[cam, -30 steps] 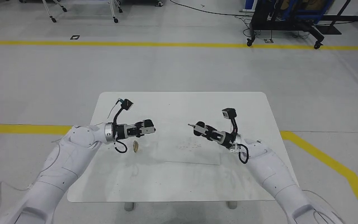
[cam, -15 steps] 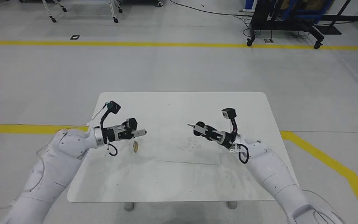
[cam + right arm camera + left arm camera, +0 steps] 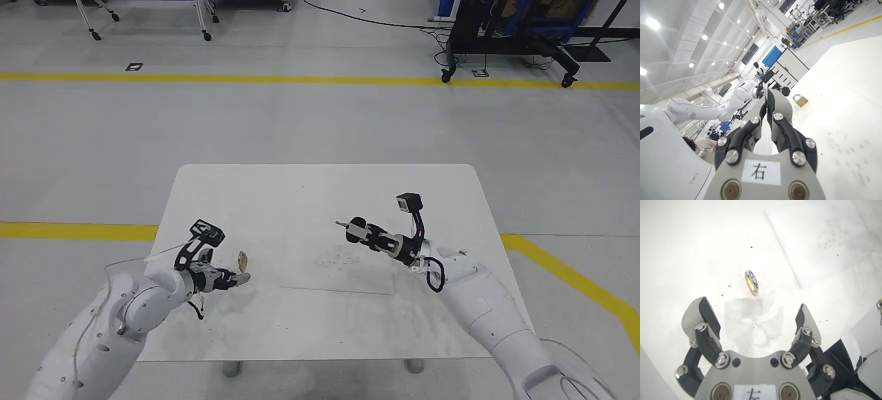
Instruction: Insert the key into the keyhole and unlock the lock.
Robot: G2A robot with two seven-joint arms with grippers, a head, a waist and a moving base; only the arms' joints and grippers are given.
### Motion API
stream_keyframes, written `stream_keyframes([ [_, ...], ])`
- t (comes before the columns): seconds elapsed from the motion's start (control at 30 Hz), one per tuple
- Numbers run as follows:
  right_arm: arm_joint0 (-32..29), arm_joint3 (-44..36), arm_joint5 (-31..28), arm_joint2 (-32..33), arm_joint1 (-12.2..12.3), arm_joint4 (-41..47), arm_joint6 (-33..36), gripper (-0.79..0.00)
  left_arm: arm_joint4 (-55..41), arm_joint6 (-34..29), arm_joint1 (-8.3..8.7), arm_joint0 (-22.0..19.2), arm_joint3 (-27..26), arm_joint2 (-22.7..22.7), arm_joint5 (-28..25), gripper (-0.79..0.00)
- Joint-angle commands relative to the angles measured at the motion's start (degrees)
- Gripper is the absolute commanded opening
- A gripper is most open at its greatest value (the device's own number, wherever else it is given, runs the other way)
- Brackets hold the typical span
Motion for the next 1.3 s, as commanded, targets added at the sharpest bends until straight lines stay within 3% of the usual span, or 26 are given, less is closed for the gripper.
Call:
stream_keyframes([
  [0.0, 0.00, 0.00, 0.00, 0.00, 0.00, 0.00, 0.00, -0.785, 0.11, -0.55, -0.35, -1.34, 0.90, 1.21, 0.37, 0.000],
  [0.23, 0.00, 0.00, 0.00, 0.00, 0.00, 0.00, 0.00, -0.785, 0.12, -1.35, -1.68, -5.55, 3.92, 4.84, 2.16, -0.200],
  [0.37, 0.00, 0.00, 0.00, 0.00, 0.00, 0.00, 0.00, -0.785, 0.84, -1.81, -2.28, -7.24, 4.82, 6.21, 3.74, -0.394],
  [0.47, 0.00, 0.00, 0.00, 0.00, 0.00, 0.00, 0.00, -0.785, 1.79, -2.34, -2.83, -8.56, 5.05, 7.63, 5.51, -0.416],
  [0.53, 0.00, 0.00, 0.00, 0.00, 0.00, 0.00, 0.00, -0.785, 2.48, -2.99, -3.16, -9.44, 5.35, 8.53, 6.32, -0.477],
  [0.57, 0.00, 0.00, 0.00, 0.00, 0.00, 0.00, 0.00, -0.785, 2.69, -3.25, -3.32, -9.79, 5.51, 8.94, 6.59, -0.526],
  [0.6, 0.00, 0.00, 0.00, 0.00, 0.00, 0.00, 0.00, -0.785, 2.77, -3.49, -3.46, -10.10, 5.68, 9.26, 6.73, -0.625],
  [0.63, 0.00, 0.00, 0.00, 0.00, 0.00, 0.00, 0.00, -0.785, 2.76, -3.73, -3.59, -10.37, 5.91, 9.50, 6.78, -0.785],
  [1.07, 0.00, 0.00, 0.00, 0.00, 0.00, 0.00, 0.00, -0.785, 4.57, -3.58, -4.88, -12.76, 9.38, 11.25, 7.91, -0.785],
  [1.27, 0.00, 0.00, 0.00, 0.00, 0.00, 0.00, 0.00, -0.785, 6.22, -0.15, -5.38, -13.43, 10.83, 11.28, 8.25, -0.785],
])
